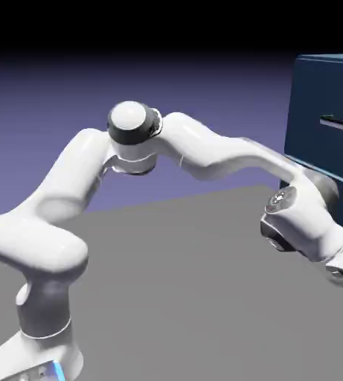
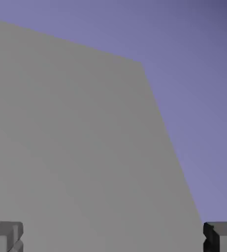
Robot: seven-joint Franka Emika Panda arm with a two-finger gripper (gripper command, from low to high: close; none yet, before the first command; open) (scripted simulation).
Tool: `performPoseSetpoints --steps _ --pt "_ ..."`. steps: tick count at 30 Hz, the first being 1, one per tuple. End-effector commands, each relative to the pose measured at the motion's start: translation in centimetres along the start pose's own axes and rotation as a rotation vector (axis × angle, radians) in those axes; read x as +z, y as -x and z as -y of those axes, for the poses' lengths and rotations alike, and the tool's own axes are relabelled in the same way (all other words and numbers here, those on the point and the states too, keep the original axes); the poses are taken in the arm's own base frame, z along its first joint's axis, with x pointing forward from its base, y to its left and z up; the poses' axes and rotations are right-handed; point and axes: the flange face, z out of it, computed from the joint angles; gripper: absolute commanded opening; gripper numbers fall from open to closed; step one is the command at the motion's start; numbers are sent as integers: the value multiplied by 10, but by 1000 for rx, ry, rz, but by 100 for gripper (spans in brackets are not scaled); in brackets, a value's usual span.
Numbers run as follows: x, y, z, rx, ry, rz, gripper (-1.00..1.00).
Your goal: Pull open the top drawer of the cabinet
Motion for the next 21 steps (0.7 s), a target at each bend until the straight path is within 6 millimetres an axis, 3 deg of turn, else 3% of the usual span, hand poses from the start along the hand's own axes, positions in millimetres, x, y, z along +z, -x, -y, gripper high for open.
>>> performPoseSetpoints --steps 1,6,11,15,18,19,21 --pt "-4 -10 11 -42 -9 -41 0" --pt "-31 -53 84 -277 -75 -252 0" --pt "-73 -74 188 -545 -173 -473 0" --pt "-115 -65 287 -775 -277 -655 0" --pt "-152 -40 367 -951 -368 -793 0" --pt "-157 -35 378 -977 -383 -813 0" --pt "-153 -38 383 -977 -382 -812 0"
